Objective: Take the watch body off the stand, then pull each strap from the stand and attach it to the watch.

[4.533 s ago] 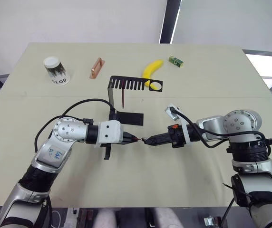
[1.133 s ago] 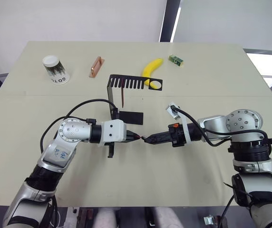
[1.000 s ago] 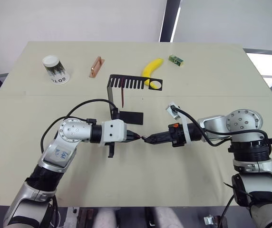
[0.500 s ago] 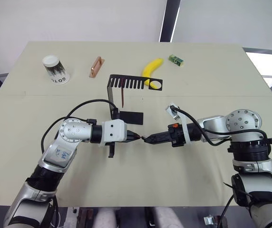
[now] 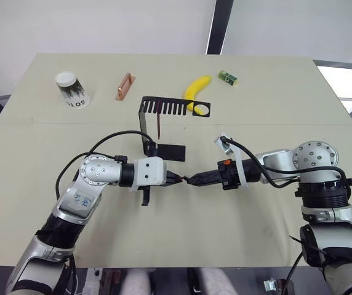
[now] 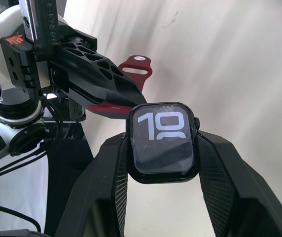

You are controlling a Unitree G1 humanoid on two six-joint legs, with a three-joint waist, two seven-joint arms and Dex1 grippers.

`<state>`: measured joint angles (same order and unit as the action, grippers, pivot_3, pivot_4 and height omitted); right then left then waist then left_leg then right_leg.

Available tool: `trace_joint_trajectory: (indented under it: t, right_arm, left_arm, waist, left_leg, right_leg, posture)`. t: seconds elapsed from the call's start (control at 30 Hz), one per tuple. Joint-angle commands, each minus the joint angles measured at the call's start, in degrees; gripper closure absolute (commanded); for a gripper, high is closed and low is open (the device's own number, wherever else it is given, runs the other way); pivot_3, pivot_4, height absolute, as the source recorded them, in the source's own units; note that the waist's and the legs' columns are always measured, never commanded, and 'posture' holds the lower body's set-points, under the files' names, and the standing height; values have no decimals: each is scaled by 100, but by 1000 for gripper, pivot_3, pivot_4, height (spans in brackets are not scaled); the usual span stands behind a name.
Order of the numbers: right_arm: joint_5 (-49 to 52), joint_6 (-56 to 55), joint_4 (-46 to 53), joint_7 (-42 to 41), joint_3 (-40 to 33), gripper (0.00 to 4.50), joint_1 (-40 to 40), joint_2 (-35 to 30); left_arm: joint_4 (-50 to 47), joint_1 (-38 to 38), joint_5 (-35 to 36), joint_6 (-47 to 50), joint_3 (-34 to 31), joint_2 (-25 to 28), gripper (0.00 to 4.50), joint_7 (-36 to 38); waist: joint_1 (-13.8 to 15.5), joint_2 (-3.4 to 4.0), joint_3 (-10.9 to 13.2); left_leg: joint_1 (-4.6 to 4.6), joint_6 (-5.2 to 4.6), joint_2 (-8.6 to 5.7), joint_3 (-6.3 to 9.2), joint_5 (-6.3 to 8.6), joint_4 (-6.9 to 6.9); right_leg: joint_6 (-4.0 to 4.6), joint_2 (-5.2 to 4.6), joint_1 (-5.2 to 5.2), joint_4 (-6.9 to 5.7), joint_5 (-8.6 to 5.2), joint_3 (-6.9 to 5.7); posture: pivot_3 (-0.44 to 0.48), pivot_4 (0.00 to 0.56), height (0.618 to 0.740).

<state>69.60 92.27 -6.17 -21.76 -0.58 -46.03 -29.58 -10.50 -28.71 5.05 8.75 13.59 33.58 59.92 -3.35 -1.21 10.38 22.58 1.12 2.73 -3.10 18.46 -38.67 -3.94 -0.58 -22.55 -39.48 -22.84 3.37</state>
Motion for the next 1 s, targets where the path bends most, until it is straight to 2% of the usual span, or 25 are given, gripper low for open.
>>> trace_joint_trajectory:
  t: [0.03, 1.0]
  right_arm:
    - [241, 23, 193, -80, -66, 2971, -171, 61]
    - [352, 23, 428, -231, 62, 2971, -141, 30]
  left_arm:
    - [-169, -108, 19, -33, 80, -114, 4500, -79]
    - [28, -183, -109, -110, 41, -255, 4500, -186]
  waist:
    - [0, 0, 0]
    - [2, 0, 0]
  left_leg:
    - [0, 0, 0, 0, 0, 0]
    - [1, 0, 0, 1, 0, -3]
  right_leg:
    - [0, 0, 0, 0, 0, 0]
    - [0, 0, 0, -1, 0, -1]
  posture:
    - [0, 150, 740]
    - [0, 150, 740]
